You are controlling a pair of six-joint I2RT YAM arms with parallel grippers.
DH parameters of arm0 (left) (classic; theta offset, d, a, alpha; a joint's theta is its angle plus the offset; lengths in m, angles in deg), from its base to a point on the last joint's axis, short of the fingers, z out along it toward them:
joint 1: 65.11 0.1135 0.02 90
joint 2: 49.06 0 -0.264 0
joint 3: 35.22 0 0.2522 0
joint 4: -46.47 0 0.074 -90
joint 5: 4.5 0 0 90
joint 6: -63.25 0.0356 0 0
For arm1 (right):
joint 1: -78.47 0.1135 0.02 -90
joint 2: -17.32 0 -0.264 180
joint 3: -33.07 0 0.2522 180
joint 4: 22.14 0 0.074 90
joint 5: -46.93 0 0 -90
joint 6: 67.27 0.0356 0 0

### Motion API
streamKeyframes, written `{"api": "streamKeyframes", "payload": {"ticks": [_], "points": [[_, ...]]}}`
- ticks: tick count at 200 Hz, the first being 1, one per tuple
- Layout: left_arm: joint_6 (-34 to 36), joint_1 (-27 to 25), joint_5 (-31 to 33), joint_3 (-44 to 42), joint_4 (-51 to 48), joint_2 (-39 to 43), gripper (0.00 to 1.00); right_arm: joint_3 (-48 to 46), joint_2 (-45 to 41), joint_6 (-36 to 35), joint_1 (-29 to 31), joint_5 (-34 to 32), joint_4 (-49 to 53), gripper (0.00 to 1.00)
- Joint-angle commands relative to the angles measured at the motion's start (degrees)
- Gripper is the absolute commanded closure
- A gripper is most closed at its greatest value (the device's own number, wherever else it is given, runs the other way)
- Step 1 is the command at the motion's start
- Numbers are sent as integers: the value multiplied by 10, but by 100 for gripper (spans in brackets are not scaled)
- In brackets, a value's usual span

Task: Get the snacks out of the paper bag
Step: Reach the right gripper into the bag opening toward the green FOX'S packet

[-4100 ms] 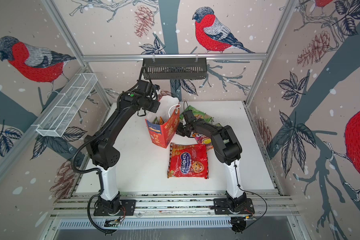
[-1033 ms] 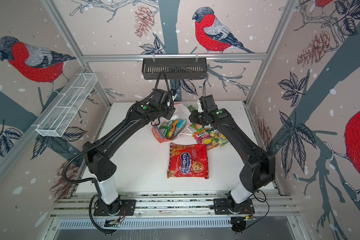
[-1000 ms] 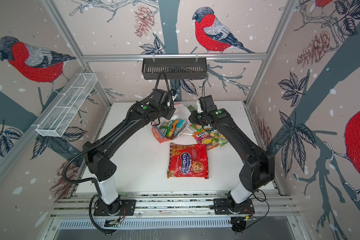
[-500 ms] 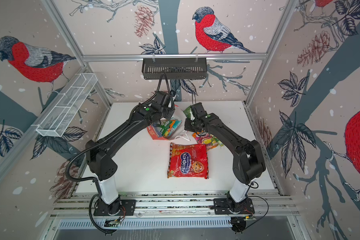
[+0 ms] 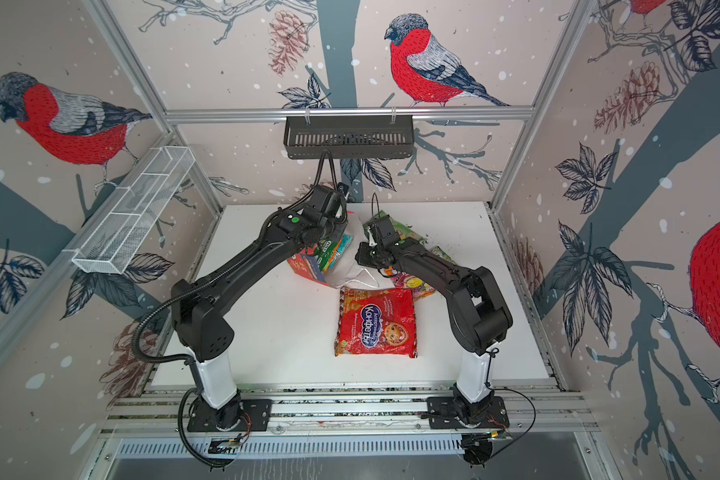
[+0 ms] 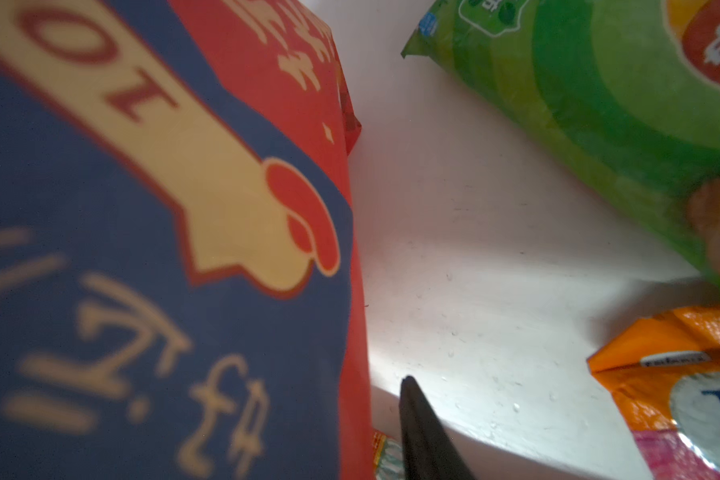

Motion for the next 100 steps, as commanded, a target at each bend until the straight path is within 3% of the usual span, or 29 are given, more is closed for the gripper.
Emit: {"api": "streamKeyframes", "payload": {"ticks": [1, 30, 53, 100], "points": [[-38, 2, -31, -15, -24, 14, 100, -22, -50, -14, -2, 16, -67, 52], [-47, 1, -41, -21, -34, 20, 100, -80, -151, 21, -18, 51, -126, 40], [-49, 2, -43, -32, -30, 23, 100, -112, -217, 42, -23, 56, -149, 39], [-46, 3, -60, -32, -21, 20, 100, -120, -212, 100, 26, 84, -189, 65]]}}
